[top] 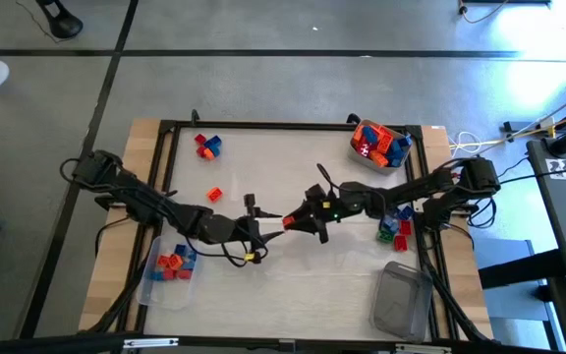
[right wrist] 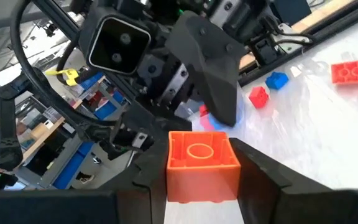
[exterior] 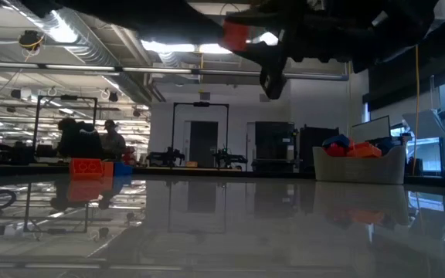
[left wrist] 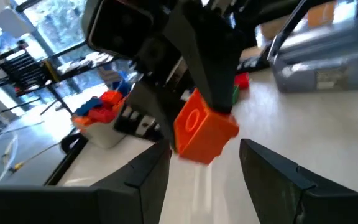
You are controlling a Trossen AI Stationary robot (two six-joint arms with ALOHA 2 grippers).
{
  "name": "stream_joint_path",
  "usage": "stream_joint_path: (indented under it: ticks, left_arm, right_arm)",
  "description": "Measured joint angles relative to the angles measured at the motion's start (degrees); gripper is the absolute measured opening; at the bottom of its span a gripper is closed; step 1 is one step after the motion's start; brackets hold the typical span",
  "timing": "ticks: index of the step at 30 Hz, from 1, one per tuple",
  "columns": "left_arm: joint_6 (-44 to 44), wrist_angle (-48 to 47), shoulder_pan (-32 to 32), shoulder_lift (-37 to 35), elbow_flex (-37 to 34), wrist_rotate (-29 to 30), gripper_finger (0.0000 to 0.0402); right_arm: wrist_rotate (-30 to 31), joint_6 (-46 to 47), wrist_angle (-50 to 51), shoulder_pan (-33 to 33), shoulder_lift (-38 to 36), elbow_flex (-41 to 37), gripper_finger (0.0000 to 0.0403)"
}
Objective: Sort blocks by size
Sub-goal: Put the orange game piece into the transparent bin
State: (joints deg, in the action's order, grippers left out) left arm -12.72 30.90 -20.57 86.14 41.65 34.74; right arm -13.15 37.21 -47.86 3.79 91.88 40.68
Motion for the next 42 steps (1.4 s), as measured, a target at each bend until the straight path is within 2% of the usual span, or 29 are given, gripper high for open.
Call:
stream_joint_path:
  ticks: [7,17,26,29,34,39,42]
  left_arm:
    - [-5.81,8.80,1.19,3.65,0.00,-1.44,0.0182]
    - [-9.99,12.08,1.83,5.47,0.15,-1.58,0.0179]
    - [-12.49,11.75,1.83,5.47,0.15,-1.53,0.0094]
    - [-12.83,11.80,1.83,5.47,0.15,-1.53,0.0080]
    - [-11.76,12.35,1.91,5.47,0.26,-1.58,0.0083]
    - [-12.18,11.80,0.71,5.01,0.28,-1.40,0.0079]
    - [-13.23,11.22,-1.05,4.62,0.28,0.90,0.0080]
  right_arm:
    - [-1.03,-0.01,0.31,-0.02,0.00,1.30,0.0140]
    - [-0.98,-0.02,1.35,-0.05,-0.07,1.34,0.0143]
    - [-0.64,1.11,1.66,-0.07,-0.09,1.34,0.0149]
    - [1.08,0.95,1.58,0.00,-0.09,1.34,0.0166]
    - [2.54,0.62,1.60,0.00,-0.11,1.45,0.0208]
    - [0.73,0.90,1.52,-0.07,-0.45,1.45,0.0256]
    - [-3.35,0.51,1.48,-0.57,-1.75,1.43,0.0277]
